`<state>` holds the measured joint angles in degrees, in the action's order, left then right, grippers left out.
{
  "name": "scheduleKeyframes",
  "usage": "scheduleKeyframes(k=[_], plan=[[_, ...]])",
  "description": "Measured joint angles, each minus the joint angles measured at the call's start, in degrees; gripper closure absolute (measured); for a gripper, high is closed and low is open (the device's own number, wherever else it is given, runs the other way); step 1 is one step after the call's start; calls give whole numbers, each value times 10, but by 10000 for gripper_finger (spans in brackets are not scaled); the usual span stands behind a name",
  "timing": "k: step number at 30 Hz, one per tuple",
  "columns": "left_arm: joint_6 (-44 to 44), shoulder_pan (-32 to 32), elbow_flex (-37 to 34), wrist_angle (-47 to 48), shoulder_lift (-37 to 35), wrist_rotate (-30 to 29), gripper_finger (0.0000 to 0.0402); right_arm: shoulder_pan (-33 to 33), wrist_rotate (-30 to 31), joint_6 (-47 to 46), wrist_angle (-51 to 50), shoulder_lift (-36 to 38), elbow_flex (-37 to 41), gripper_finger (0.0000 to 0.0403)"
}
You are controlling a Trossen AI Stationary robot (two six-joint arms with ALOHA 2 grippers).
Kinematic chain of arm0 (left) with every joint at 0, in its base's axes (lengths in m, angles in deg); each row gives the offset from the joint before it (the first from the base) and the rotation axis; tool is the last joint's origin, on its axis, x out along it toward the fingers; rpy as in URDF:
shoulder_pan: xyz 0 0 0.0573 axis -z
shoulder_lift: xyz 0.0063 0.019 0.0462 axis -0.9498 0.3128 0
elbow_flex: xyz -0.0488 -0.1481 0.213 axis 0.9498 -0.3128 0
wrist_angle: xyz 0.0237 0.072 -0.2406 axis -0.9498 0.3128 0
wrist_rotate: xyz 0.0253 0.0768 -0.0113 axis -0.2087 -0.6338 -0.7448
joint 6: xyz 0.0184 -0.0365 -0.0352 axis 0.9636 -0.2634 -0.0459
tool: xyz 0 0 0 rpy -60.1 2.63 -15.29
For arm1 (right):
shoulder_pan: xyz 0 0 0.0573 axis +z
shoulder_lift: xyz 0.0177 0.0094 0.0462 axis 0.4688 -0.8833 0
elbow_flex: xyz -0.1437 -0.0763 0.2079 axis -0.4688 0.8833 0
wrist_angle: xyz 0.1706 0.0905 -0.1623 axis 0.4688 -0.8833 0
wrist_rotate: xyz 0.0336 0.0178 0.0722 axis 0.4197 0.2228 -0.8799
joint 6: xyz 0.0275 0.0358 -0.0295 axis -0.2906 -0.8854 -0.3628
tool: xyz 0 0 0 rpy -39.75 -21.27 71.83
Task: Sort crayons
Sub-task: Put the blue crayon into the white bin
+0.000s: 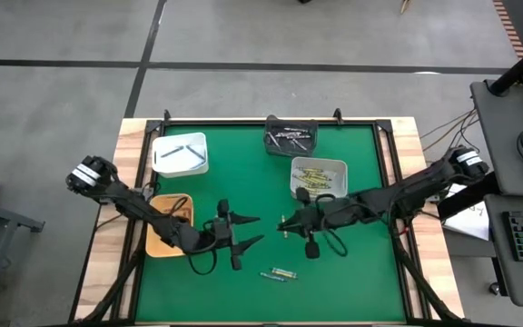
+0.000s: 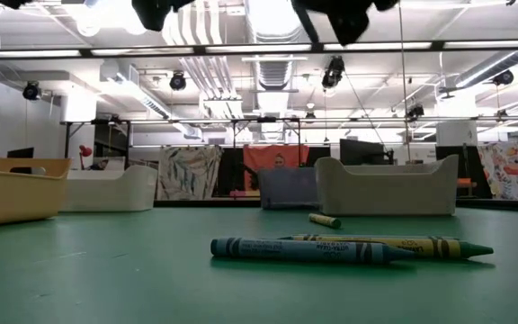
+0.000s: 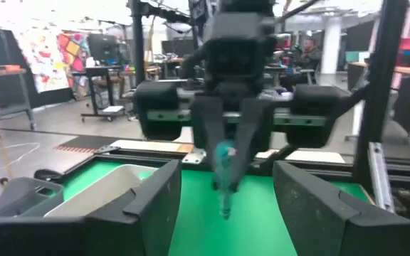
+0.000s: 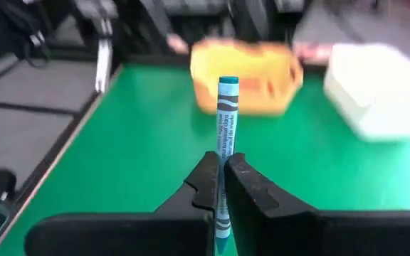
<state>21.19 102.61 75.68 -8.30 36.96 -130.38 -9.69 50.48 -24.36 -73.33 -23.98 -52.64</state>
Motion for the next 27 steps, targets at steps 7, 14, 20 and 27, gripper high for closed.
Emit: scheduleKeyframes(k=[7,14,20,27], plan=[[14,-19,5,-88,46,24,196,0,-37,78,135,-11,21,391],[62,-26,29,-144,79,57,196,0,-37,86,140,-8,19,391],[83,-37,68,-147,105,98,198,0,-37,92,141,-10,19,391],[116,-37,78,-147,107,88,255,0,-37,93,141,-10,19,390]])
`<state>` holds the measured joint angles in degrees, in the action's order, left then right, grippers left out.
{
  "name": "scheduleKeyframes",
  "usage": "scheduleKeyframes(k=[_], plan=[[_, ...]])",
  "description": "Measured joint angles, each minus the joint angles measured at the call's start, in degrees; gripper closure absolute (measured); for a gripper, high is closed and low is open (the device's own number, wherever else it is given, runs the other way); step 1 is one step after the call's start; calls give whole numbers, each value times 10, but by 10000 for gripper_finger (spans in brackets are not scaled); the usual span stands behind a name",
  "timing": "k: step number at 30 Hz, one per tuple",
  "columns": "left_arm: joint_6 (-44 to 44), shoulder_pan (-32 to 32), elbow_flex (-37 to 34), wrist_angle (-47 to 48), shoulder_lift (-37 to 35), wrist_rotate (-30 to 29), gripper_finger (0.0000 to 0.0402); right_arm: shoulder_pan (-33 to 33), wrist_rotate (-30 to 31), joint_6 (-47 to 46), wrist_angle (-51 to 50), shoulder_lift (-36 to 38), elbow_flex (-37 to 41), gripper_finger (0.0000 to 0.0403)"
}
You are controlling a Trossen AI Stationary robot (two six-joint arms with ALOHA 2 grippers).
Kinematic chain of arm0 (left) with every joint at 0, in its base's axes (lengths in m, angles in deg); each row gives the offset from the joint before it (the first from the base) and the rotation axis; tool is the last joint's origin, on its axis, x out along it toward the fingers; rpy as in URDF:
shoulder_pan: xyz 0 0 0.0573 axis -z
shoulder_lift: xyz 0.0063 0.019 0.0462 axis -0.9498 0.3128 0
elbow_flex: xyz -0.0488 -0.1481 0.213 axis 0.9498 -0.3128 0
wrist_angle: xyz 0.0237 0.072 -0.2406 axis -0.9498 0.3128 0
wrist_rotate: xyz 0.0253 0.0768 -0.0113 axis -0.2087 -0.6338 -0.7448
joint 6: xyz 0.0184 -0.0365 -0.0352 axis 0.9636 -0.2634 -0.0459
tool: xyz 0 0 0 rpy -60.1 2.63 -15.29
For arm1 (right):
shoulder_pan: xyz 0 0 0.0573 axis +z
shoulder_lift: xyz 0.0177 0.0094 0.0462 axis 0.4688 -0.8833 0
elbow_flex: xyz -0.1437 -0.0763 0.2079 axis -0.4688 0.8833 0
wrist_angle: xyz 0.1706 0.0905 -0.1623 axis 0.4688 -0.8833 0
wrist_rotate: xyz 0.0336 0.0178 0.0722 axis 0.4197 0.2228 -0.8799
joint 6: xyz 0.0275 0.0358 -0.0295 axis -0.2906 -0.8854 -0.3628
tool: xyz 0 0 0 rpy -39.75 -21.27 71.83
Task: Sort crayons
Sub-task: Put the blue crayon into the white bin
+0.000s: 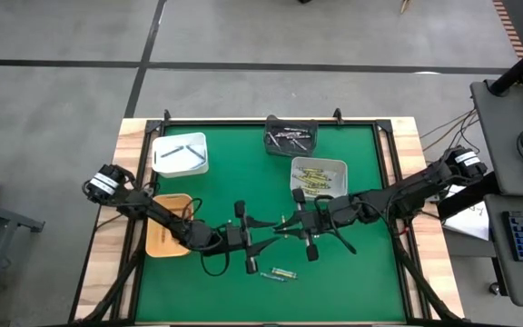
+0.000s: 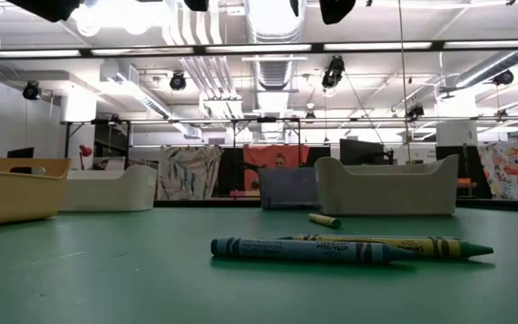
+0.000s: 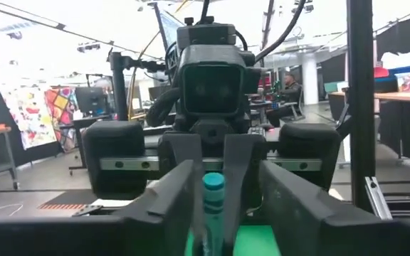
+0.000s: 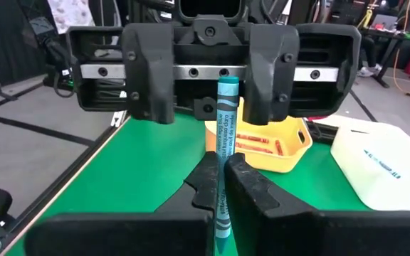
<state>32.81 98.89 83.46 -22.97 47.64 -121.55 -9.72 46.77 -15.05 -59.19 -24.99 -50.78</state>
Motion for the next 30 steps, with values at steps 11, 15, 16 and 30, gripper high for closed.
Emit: scheduleKeyframes(k=[11,15,16,30], plan=[[-1,0,0,1,-1,-56,390,-1,14,-29,0,0,0,376],[-2,0,0,1,-1,-58,387,-2,11,-33,-1,0,-3,336],[-1,0,0,1,-2,-60,390,-2,11,-33,-2,0,-4,324],[29,-42,9,328,-161,-253,399,-43,115,-33,-228,48,-101,246]])
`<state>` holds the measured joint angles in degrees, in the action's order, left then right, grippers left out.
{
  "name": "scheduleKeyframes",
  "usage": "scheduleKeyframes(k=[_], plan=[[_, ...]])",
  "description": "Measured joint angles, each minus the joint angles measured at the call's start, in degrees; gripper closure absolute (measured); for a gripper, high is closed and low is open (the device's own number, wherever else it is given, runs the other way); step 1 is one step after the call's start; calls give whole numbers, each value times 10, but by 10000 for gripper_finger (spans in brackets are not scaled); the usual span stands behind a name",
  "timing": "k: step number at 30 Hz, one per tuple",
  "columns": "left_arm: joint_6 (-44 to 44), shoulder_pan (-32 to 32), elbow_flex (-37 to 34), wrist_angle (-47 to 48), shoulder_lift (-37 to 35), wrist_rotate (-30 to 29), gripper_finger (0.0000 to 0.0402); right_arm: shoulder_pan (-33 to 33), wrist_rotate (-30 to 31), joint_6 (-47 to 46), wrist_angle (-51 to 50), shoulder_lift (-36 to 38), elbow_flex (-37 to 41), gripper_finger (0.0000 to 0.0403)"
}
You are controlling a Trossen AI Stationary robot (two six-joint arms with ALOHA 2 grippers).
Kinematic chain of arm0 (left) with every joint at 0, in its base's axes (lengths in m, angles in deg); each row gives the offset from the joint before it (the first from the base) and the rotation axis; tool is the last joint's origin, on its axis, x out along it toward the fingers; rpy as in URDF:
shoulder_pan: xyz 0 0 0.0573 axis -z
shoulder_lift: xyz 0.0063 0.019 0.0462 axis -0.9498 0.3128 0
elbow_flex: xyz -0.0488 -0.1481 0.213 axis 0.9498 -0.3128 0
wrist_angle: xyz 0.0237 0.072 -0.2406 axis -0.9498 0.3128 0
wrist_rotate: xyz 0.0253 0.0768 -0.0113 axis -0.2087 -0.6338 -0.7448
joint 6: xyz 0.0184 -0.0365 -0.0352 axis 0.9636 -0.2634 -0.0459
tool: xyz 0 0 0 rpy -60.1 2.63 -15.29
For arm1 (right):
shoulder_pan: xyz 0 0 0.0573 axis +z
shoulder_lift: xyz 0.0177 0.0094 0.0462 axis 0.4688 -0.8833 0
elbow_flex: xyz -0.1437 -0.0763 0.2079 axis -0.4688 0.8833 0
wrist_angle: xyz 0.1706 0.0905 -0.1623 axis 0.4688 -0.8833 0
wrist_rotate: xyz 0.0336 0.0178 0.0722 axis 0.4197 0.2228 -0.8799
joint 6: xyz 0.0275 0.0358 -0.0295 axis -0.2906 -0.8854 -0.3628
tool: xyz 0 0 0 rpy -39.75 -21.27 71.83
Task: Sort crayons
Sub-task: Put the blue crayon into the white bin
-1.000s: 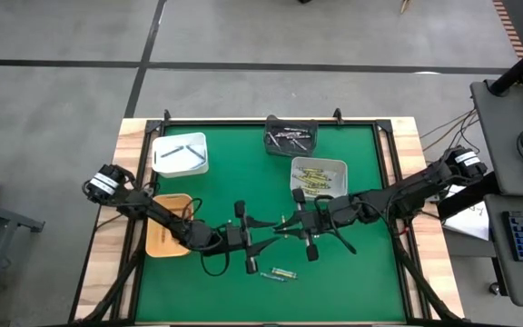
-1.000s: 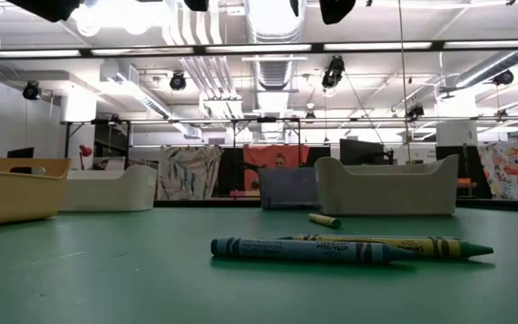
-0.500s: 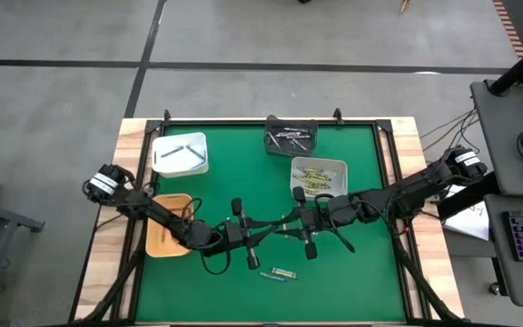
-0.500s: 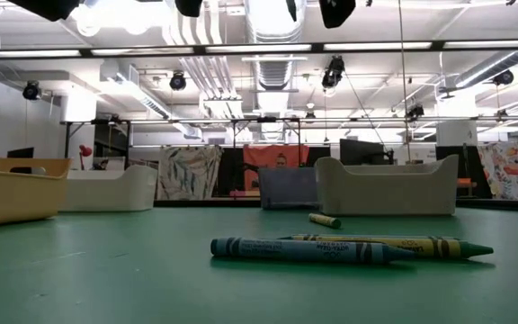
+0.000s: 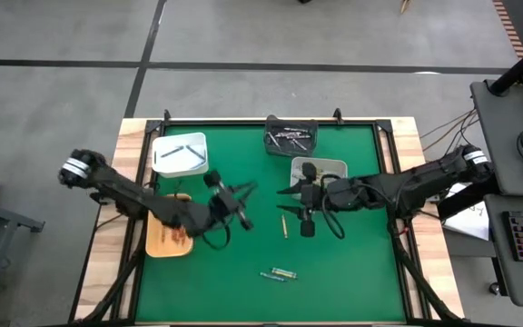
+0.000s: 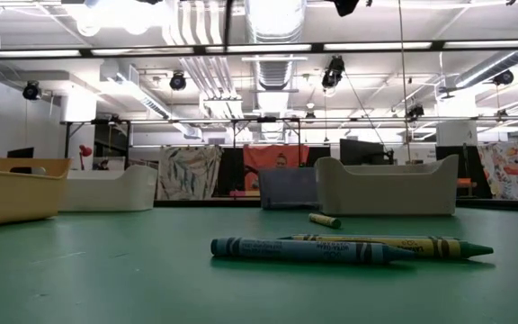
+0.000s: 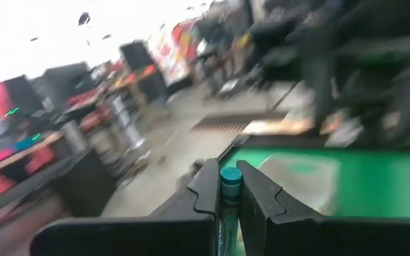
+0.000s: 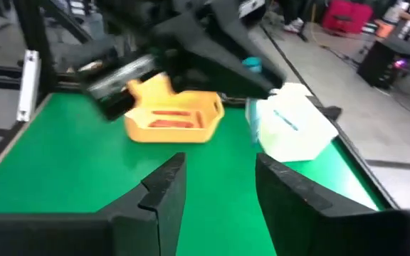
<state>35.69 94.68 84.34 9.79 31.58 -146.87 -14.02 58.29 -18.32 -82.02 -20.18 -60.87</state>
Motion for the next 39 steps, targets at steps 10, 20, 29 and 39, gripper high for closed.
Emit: scheduleKeyframes(k=[10,20,29,39], plan=[[-220,-199,2,513,-145,9,400,-48,0,9,-33,0,-13,259],[-288,-465,2,730,-121,243,400,-70,0,8,-33,0,0,253],[-103,-529,10,776,-67,243,400,-75,0,3,-33,0,2,256],[-43,-533,10,781,-37,221,358,-75,0,-9,-33,-1,2,245]])
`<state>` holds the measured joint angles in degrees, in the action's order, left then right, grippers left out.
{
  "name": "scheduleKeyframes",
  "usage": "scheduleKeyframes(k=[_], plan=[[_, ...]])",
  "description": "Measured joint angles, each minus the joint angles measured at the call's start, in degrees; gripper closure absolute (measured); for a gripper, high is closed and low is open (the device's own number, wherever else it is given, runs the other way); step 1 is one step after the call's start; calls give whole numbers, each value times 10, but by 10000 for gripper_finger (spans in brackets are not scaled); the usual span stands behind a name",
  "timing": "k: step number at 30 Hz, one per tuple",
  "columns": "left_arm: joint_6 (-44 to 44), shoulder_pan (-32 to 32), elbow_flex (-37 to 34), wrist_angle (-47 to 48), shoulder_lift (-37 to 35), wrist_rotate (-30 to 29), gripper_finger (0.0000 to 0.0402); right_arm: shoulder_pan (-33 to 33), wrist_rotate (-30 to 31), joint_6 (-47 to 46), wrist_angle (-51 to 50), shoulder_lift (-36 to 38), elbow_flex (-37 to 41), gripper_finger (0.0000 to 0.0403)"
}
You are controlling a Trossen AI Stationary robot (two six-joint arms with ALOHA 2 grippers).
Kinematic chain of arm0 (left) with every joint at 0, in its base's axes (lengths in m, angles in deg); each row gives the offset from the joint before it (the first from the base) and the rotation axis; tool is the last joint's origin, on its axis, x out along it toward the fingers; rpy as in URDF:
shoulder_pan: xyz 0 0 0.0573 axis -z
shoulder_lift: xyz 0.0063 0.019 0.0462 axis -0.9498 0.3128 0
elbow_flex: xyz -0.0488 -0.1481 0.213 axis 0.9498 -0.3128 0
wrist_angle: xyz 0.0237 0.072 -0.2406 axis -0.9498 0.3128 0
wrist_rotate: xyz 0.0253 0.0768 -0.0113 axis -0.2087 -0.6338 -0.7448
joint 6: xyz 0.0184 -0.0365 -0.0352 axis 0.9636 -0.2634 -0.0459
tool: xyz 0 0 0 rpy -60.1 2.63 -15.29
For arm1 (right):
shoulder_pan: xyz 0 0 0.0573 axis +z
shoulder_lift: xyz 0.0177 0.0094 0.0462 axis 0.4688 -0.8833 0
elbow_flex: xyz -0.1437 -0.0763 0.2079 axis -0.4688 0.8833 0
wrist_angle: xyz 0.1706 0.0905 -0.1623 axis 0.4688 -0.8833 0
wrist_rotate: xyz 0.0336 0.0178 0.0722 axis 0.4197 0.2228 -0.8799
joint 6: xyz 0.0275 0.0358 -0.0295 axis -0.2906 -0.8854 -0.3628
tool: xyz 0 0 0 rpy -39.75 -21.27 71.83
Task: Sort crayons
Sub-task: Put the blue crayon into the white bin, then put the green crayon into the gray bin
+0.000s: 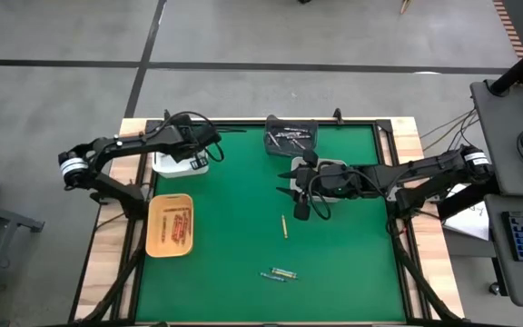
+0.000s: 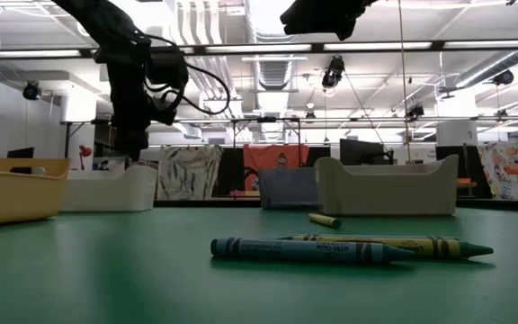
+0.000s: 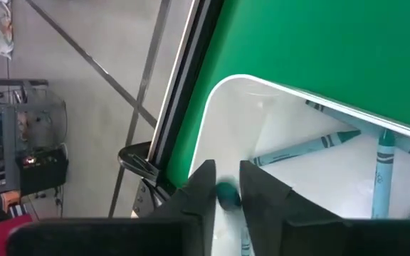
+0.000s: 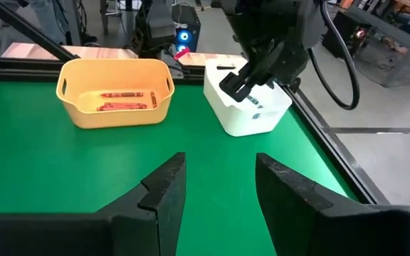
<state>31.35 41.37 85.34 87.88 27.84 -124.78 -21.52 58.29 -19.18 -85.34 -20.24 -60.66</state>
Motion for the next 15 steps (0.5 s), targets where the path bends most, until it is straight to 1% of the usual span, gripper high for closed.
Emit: scheduleKeyframes(k=[4,8,11,15], plan=[[-3,0,0,-2,0,-1,331,0,0,-7,0,0,0,247],[-55,7,0,-1,-7,4,315,0,0,-24,-9,0,0,247],[-90,31,5,-1,-24,25,310,0,0,-44,-25,0,0,246],[-136,77,15,-1,-51,27,308,0,-1,-70,-46,0,0,249]])
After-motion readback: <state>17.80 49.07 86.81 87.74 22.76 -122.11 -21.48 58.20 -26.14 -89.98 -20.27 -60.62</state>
